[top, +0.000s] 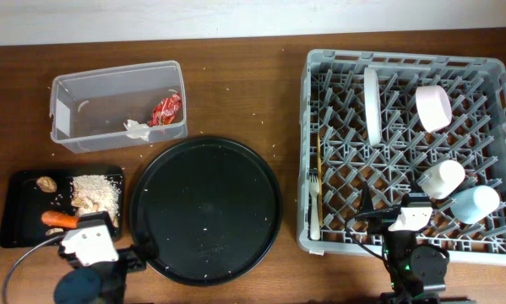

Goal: Sort waste into correct bins and load items into the dishwasher rack

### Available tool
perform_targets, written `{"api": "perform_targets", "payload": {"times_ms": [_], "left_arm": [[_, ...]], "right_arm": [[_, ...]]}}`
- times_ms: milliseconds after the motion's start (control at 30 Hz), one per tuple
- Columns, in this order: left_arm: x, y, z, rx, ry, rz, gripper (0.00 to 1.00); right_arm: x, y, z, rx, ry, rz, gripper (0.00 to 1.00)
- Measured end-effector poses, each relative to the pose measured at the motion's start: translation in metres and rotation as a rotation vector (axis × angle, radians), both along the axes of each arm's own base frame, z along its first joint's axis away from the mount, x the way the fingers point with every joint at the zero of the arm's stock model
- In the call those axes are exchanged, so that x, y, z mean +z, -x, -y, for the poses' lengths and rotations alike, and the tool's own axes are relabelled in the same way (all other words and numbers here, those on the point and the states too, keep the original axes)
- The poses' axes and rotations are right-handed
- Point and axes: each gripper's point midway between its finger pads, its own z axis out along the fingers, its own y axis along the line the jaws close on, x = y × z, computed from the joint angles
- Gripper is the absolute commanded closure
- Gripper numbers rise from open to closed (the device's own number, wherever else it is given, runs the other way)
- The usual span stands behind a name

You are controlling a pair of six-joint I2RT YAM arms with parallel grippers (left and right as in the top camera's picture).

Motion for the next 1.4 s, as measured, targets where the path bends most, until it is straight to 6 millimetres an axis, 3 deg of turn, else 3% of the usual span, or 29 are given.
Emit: {"api": "perform_targets", "payload": {"times_ms": [233, 567, 833, 1400], "left_arm": [[-0.018, -0.03, 0.013, -0.073, 0.019, 0.192, 0.01], [-0.006, -0.052, 0.026, -0.157, -0.043, 0.497, 0.01], [-0.075, -0.058, 0.03, -0.195, -0.077, 0.29, 0.01], [-0.077, -0.059, 0.028, -0.186, -0.086, 0.283, 0.01]], "right_arm": [[0.0, 0.0, 0.001, -0.005, 0.001, 0.0, 0.02], [0.0, 0.0, 0.001, -0.005, 0.001, 0.0, 0.01], [0.0, 0.0, 0.001, -0.005, 0.001, 0.0, 0.02], [0.0, 0.0, 0.001, -0.005, 0.001, 0.0, 0.02]]}}
